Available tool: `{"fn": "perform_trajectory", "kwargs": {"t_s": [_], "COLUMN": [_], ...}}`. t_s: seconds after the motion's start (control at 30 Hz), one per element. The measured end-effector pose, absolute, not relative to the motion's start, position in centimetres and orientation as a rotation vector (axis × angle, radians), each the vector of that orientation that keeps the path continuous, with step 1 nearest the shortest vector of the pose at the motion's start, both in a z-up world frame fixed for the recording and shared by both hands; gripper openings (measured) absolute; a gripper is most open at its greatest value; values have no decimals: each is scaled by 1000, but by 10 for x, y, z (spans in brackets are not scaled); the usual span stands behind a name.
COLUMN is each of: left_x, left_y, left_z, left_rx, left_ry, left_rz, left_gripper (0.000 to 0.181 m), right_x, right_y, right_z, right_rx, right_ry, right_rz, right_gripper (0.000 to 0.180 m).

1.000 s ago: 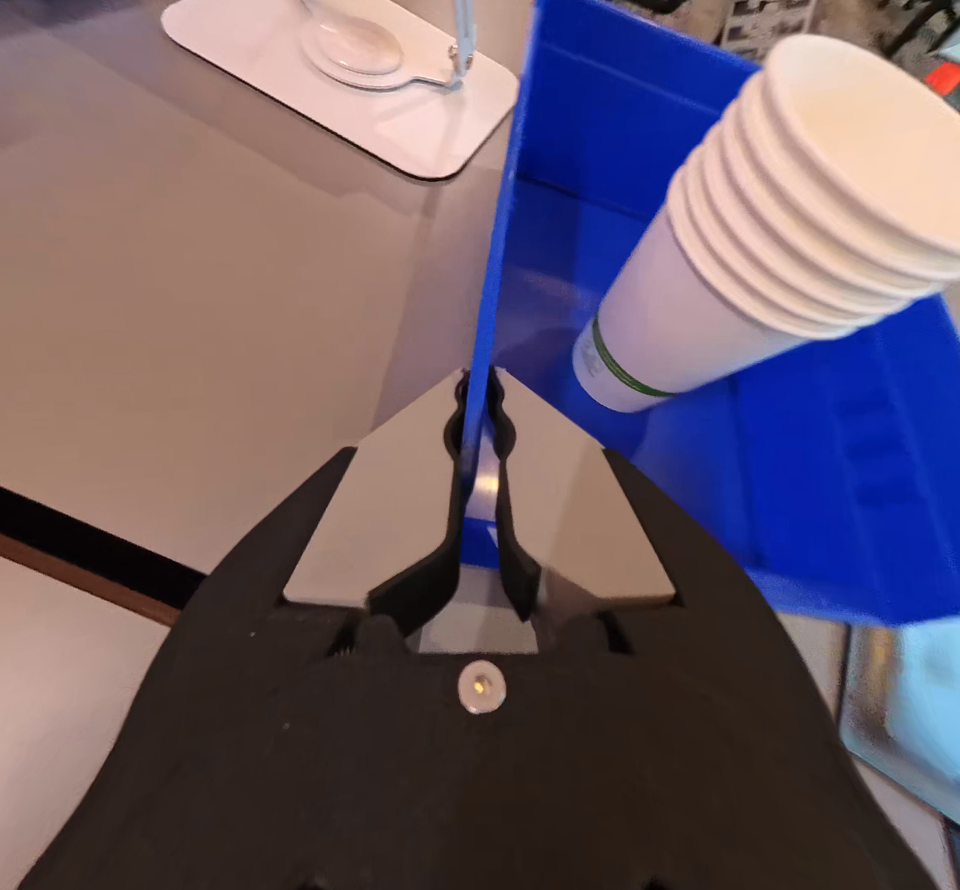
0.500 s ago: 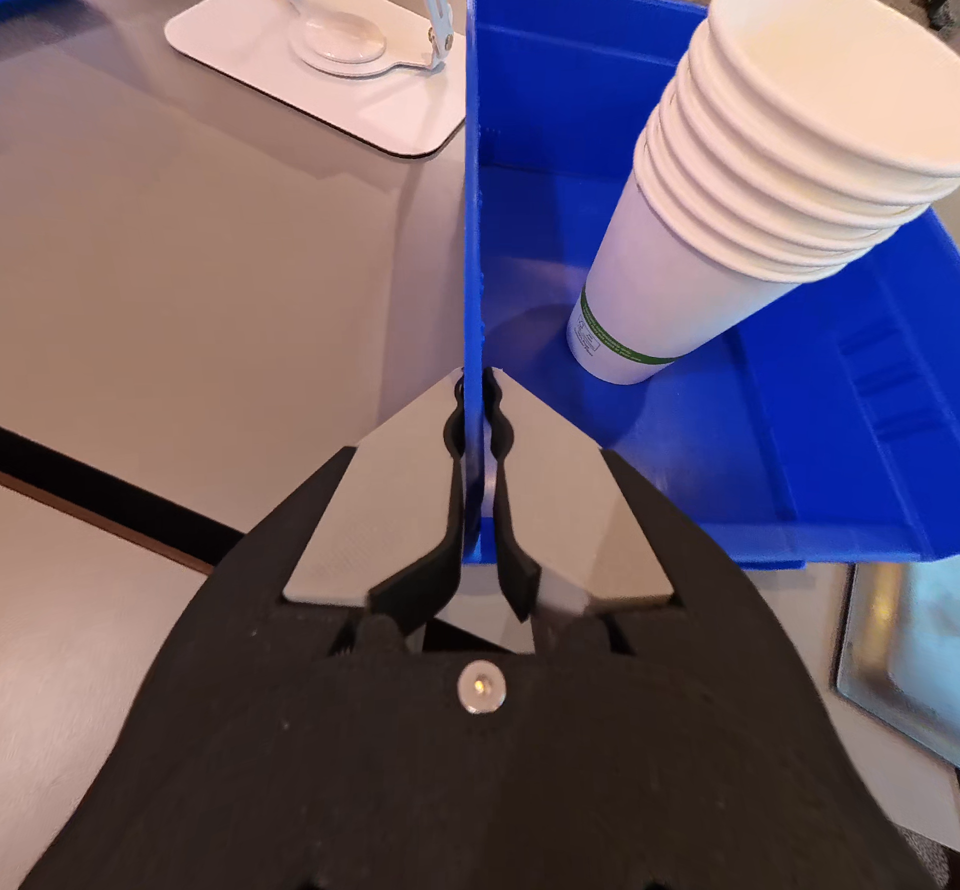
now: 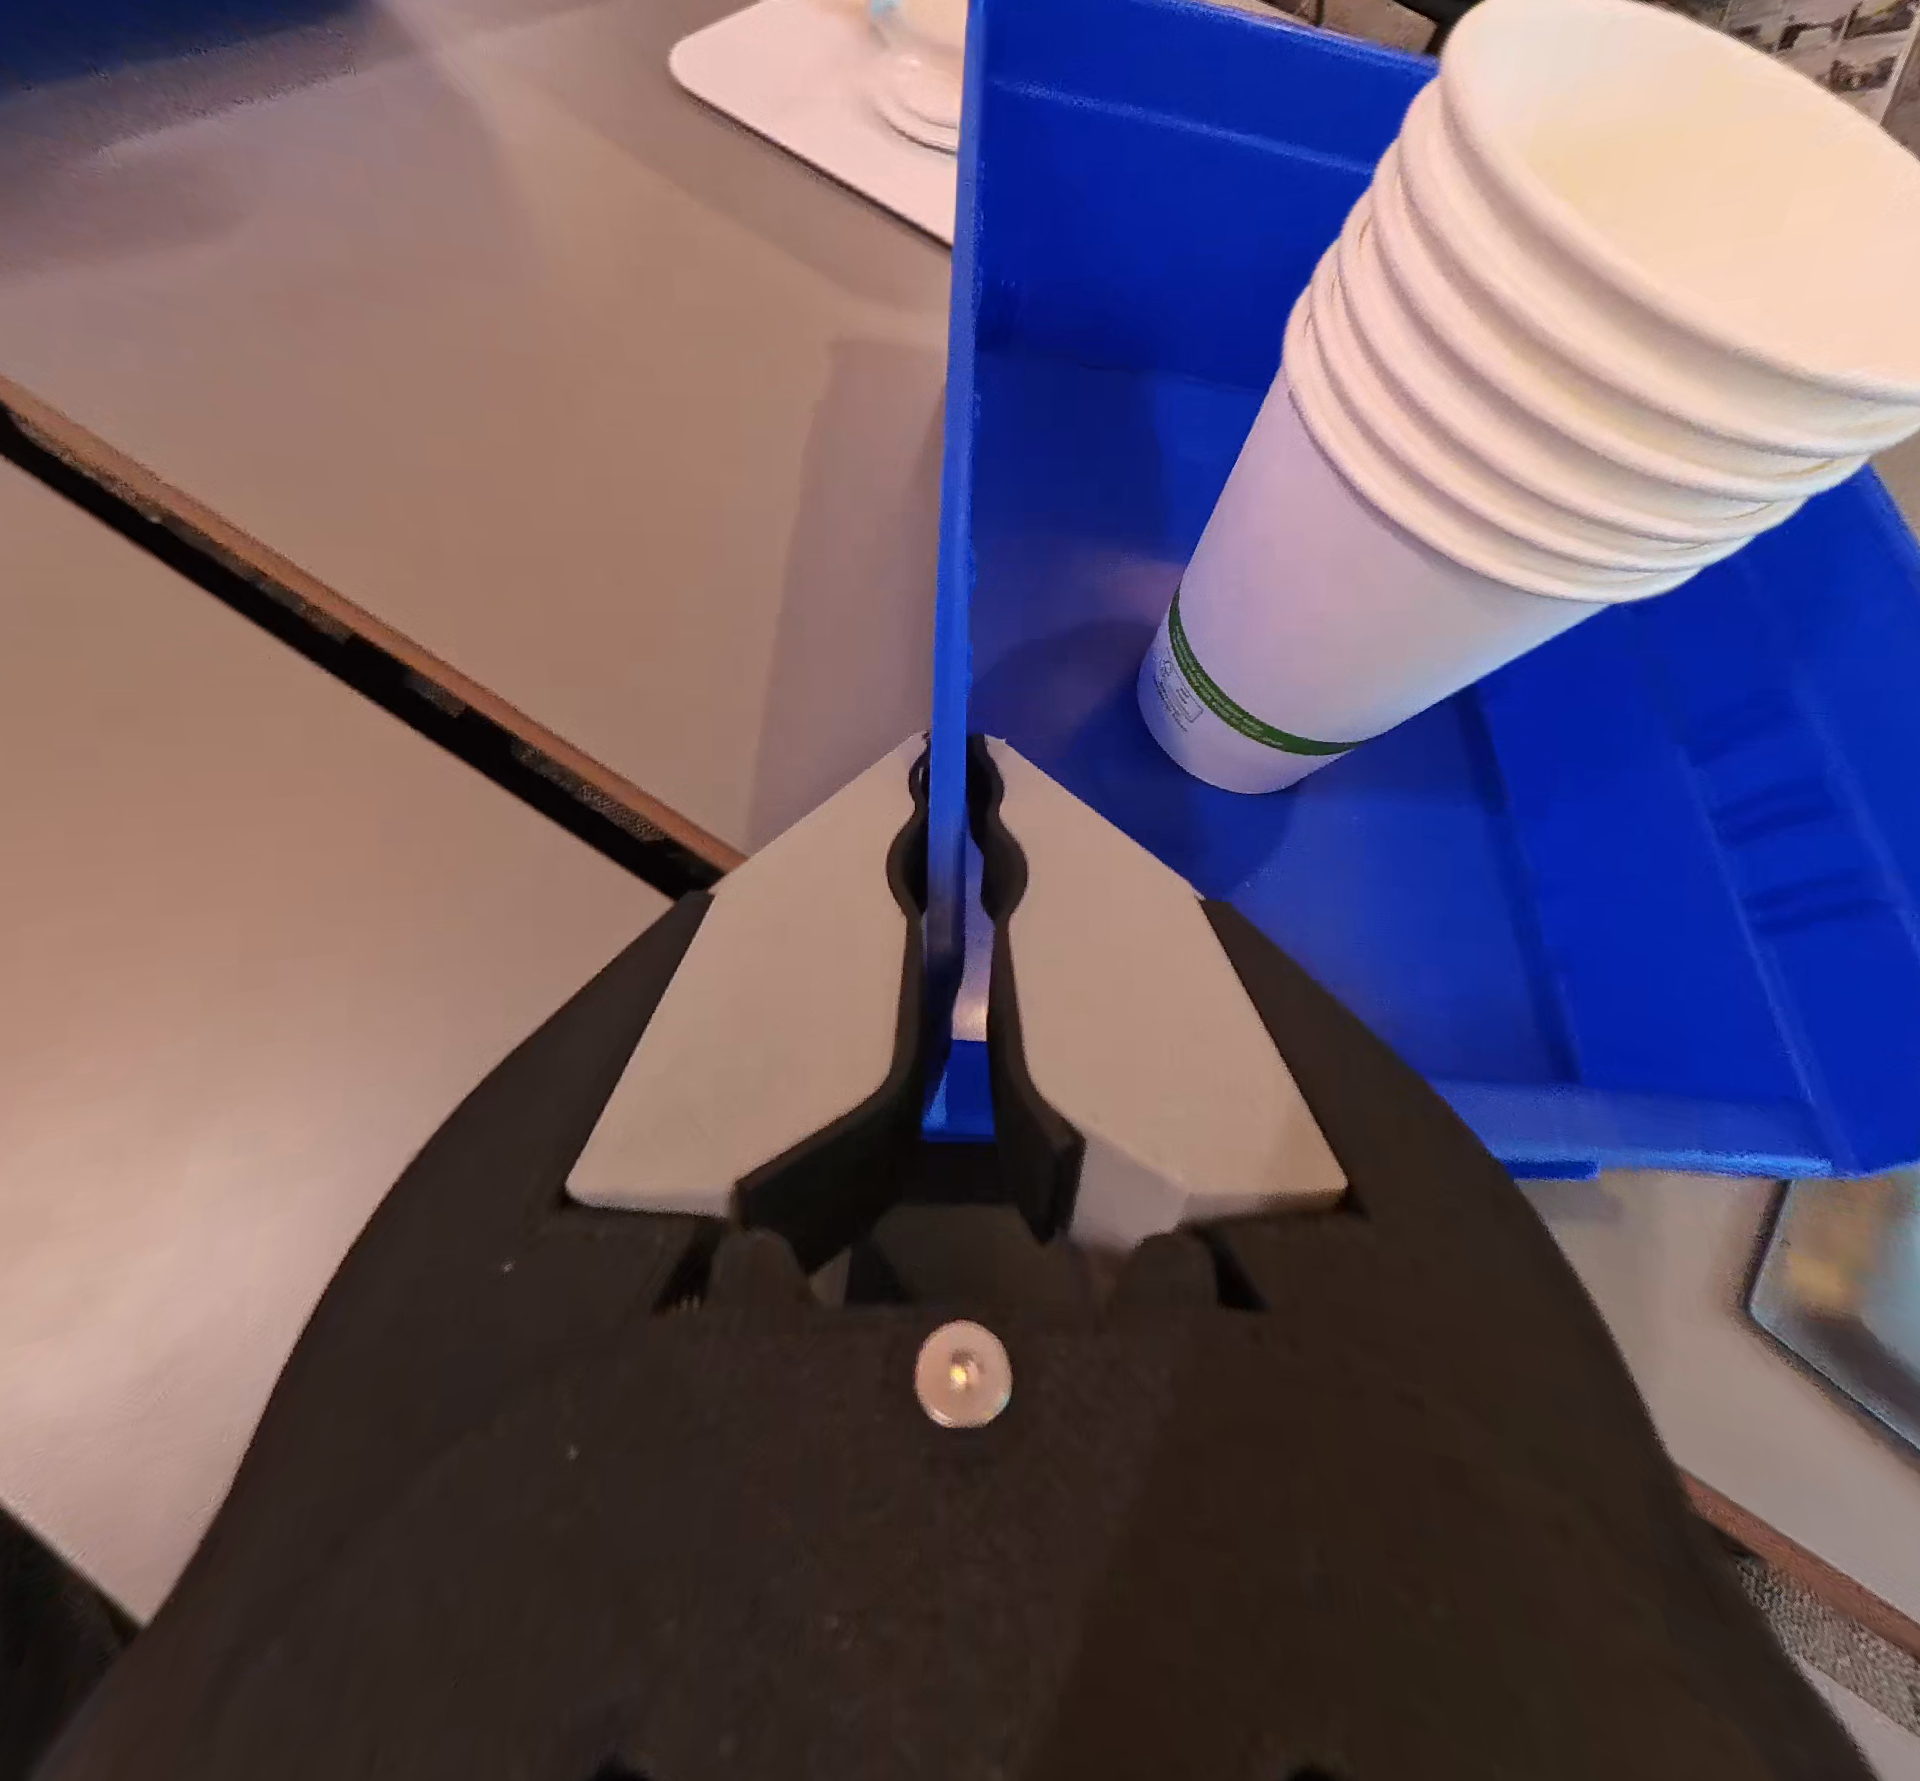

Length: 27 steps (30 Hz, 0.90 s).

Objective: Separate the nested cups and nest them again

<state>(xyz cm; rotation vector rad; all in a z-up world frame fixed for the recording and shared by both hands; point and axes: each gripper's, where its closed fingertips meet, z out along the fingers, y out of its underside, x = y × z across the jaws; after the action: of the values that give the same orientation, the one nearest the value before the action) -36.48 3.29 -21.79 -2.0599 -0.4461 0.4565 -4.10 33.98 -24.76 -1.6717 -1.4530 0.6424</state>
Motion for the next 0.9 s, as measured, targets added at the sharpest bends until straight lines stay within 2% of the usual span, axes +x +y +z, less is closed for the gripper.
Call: {"fn": "perform_trajectory", "kwargs": {"t_s": [0.37,0.7,0.9], "left_x": [-355,-334,-317], "left_y": [-23,-41,-46], "left_z": [-186,-108,-87], "left_rx": [-1979,-1882,-1866], "left_ry": [-469,-426,-374], "left_rz": [422,476,491], "left_gripper": [4,4,4], "right_x": [-52,-119,-107], "right_y": [282,214,216], "right_z": [-254,-248,-254], "right_rx": [-1577,-1541,-1574], "right_ry": [-1567,-1612,-1550], "right_rz": [687,657,618], "right_gripper": [2,3,2]}}
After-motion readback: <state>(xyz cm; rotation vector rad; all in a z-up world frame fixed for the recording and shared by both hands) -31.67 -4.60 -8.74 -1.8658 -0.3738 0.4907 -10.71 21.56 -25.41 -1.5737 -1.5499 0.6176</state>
